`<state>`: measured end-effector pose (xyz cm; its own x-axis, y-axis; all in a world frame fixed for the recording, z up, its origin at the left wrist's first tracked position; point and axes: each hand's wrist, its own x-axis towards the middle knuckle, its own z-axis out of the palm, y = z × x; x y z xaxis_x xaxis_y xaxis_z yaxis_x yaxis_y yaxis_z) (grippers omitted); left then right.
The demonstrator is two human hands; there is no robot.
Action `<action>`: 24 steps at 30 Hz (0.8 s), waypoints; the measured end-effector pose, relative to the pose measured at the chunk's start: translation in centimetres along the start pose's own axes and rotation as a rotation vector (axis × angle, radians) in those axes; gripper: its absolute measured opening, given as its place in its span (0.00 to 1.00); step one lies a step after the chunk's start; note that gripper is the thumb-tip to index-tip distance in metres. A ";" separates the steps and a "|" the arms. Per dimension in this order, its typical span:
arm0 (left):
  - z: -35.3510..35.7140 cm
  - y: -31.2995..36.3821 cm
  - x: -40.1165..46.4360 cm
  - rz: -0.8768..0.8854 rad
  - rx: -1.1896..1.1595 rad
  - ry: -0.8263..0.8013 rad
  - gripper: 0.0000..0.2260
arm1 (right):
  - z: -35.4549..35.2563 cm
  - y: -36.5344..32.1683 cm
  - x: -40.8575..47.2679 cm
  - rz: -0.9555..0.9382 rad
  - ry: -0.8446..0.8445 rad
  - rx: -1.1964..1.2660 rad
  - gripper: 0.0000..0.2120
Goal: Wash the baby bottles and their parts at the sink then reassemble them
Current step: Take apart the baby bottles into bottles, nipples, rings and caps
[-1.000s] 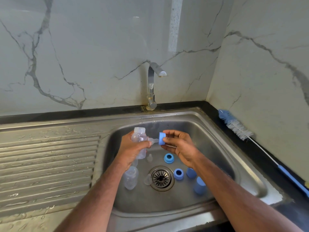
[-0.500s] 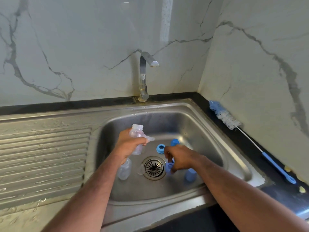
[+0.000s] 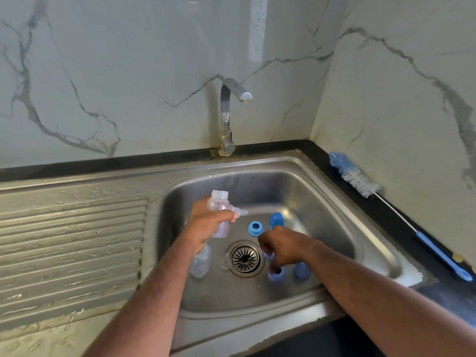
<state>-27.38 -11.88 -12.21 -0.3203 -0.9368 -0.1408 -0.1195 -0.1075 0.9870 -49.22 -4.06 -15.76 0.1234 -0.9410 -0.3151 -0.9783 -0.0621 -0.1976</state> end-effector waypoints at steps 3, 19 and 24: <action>0.0 0.1 0.2 -0.002 0.005 -0.006 0.19 | -1.1 -0.2 -0.1 -0.025 0.312 0.343 0.16; -1.1 0.5 0.4 -0.021 -0.136 0.136 0.22 | -1.3 -2.1 0.7 -0.085 0.196 0.281 0.08; -1.1 0.6 0.6 -0.055 -0.228 0.144 0.23 | 0.4 -3.9 1.6 -0.107 0.017 0.088 0.10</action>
<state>-26.62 -12.90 -11.64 -0.1802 -0.9633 -0.1987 0.0865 -0.2168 0.9724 -45.17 -5.24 -15.87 0.2230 -0.9361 -0.2721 -0.9411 -0.1340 -0.3104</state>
